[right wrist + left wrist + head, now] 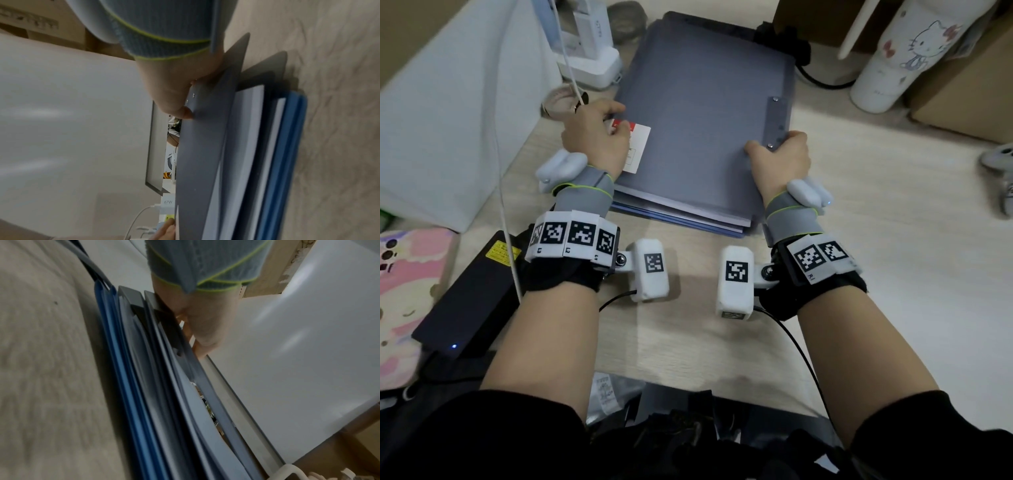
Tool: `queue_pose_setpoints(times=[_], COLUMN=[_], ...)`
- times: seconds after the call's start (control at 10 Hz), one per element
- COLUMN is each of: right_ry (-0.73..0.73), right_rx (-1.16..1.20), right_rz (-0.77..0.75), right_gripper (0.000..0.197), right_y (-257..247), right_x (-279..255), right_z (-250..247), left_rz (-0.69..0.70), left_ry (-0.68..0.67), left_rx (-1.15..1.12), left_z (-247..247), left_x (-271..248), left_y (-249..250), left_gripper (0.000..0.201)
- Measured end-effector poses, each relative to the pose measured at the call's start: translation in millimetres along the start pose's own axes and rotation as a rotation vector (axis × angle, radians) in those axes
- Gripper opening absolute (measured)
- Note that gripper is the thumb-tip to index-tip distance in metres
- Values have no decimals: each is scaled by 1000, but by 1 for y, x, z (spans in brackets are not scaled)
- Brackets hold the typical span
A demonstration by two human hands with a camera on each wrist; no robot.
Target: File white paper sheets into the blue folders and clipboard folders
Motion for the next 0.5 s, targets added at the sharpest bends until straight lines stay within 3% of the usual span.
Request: queue_pose_setpoints(times=[0.2,0.5], right_ry=[-119,-200], right_rx=[-145,-145], right_rz=[-12,-118], right_gripper=[59,55], right_y=[1,-15], right_x=[-2,-12], right_z=[6,-21], left_rz=[28,159], left_ry=[-126,-221], left_rx=[86,99], left_z=[6,15], left_x=[-2,-23], left_y=[7,50], left_gripper=[41,40])
Point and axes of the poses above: each hand's wrist, its own x-axis towards the middle knuckle, its own z-axis out of the palm, y = z × x, the point moved 7 cm from there along x, towards the middle knuckle, and after that the axes turned 4 degrees about -z, right-handed, at the moved point
